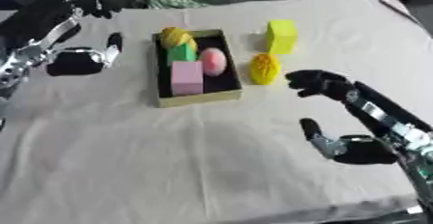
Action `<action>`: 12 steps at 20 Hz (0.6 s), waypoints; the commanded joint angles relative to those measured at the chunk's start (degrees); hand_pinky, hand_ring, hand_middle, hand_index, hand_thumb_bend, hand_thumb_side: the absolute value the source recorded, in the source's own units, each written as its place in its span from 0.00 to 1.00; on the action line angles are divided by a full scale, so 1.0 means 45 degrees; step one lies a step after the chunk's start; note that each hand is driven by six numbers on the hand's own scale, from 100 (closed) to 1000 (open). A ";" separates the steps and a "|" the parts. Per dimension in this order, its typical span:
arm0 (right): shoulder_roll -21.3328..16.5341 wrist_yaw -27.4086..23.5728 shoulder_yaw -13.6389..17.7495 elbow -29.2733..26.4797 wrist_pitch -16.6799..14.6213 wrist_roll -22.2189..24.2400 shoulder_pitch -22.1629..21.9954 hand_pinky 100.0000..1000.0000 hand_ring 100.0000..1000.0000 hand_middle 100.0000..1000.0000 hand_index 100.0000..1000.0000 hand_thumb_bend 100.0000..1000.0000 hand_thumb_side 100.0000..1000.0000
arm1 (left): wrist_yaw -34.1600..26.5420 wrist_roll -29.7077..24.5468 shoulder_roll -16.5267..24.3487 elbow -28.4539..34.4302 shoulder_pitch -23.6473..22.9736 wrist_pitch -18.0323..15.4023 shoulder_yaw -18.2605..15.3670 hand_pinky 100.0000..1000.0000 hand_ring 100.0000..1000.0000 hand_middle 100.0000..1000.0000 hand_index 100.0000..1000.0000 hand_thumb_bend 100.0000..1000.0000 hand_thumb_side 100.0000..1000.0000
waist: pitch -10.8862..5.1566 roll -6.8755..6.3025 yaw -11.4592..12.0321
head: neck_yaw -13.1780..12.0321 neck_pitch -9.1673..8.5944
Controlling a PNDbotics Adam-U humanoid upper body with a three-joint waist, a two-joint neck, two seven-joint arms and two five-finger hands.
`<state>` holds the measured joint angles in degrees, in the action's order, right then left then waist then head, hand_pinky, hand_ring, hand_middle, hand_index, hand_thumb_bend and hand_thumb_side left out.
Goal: Pick up objects on the table and place them in the box.
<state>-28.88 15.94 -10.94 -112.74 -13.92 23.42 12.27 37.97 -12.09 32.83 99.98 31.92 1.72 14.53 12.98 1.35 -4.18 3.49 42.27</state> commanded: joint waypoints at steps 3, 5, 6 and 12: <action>-0.1981 0.0425 -0.0301 0.0844 -0.0224 -0.0055 0.0949 0.81 0.89 0.92 0.93 0.00 0.11 | -0.1072 0.1092 -0.0901 0.1896 -0.1208 0.0778 -0.0244 0.80 0.69 0.60 0.83 0.00 0.60 | -0.0201 -0.0075 0.0242 | 0.0356 -0.0189; -0.2558 0.0317 -0.0416 0.1251 -0.0326 -0.0059 0.1319 0.81 0.89 0.92 0.93 0.00 0.11 | -0.1472 0.1488 -0.1259 0.2545 -0.1857 0.1115 -0.0284 0.80 0.69 0.60 0.83 0.00 0.61 | -0.0207 -0.0141 0.0378 | 0.0464 -0.0226; -0.2731 0.0341 -0.0477 0.1482 -0.0362 -0.0032 0.1533 0.81 0.90 0.93 0.93 0.00 0.11 | -0.1671 0.1643 -0.1415 0.2861 -0.2181 0.1298 -0.0314 0.80 0.69 0.60 0.82 0.00 0.62 | -0.0208 -0.0170 0.0440 | 0.0515 -0.0235; -0.2915 0.1141 -0.0833 0.3060 -0.0562 0.0146 0.2809 0.82 0.91 0.96 0.95 0.00 0.11 | -0.2773 0.2254 -0.2406 0.3242 -0.3971 0.1223 -0.0569 0.79 0.68 0.59 0.82 0.00 0.67 | -0.0333 -0.0327 0.0723 | 0.0742 -0.0152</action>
<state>-40.11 20.13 -14.86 -99.85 -16.05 24.00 24.01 26.61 -2.73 22.33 113.22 13.75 7.44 12.82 12.46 -0.13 -0.91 6.55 42.01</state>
